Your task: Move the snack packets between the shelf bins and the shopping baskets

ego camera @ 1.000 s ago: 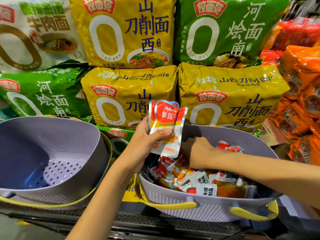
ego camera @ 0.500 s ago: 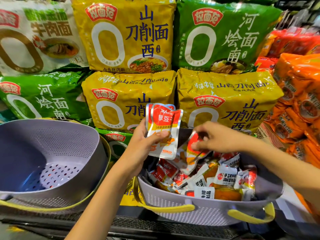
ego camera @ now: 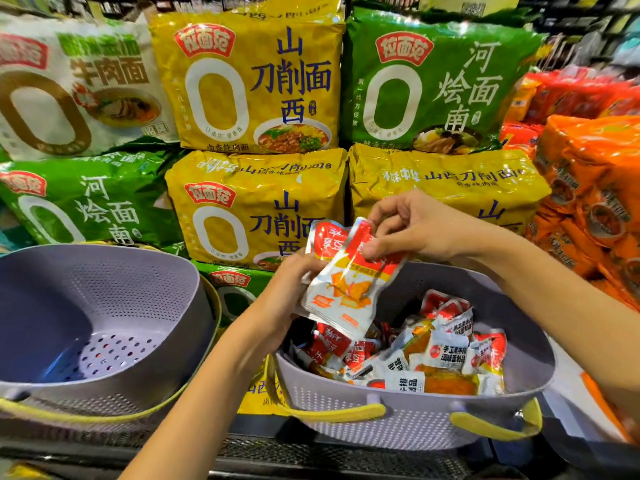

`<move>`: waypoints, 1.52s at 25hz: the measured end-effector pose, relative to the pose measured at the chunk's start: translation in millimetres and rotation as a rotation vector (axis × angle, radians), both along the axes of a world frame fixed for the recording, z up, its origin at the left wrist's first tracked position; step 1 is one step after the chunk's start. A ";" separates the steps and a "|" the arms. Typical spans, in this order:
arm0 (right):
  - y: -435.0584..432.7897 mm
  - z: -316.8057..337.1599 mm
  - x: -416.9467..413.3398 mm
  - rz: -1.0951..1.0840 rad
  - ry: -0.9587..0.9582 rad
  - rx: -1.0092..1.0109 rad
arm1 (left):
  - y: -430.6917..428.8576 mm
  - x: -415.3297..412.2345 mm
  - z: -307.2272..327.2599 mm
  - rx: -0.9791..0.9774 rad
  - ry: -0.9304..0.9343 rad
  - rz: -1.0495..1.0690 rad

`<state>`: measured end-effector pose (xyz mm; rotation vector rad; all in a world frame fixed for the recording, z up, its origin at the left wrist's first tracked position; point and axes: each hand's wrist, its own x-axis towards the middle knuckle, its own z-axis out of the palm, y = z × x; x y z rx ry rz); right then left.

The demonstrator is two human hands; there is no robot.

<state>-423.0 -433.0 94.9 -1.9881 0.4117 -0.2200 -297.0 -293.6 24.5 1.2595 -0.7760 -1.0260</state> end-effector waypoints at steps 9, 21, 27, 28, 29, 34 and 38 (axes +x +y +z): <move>3.8 -14.2 17.8 -0.240 -0.223 -0.279 | -1.6 3.3 -6.4 -0.072 -0.122 -0.028; 2.4 -124.0 25.2 0.206 0.703 -0.734 | 2.4 9.0 -13.2 -0.178 -0.055 0.145; -1.1 -144.9 36.1 0.120 0.638 -0.778 | 2.8 9.9 -14.1 -0.182 -0.068 0.158; -3.1 -142.4 36.1 0.116 0.656 -0.712 | 2.7 10.0 -14.5 -0.185 -0.071 0.160; -3.2 -134.7 34.8 0.094 0.638 -0.642 | 2.9 10.1 -14.9 -0.188 -0.071 0.161; -14.5 -64.5 -0.7 -0.109 0.296 -0.095 | 3.4 11.0 -14.9 -0.208 -0.063 0.149; -20.9 -42.6 -35.5 -0.282 0.035 0.309 | 2.7 10.9 -16.3 -0.211 -0.070 0.136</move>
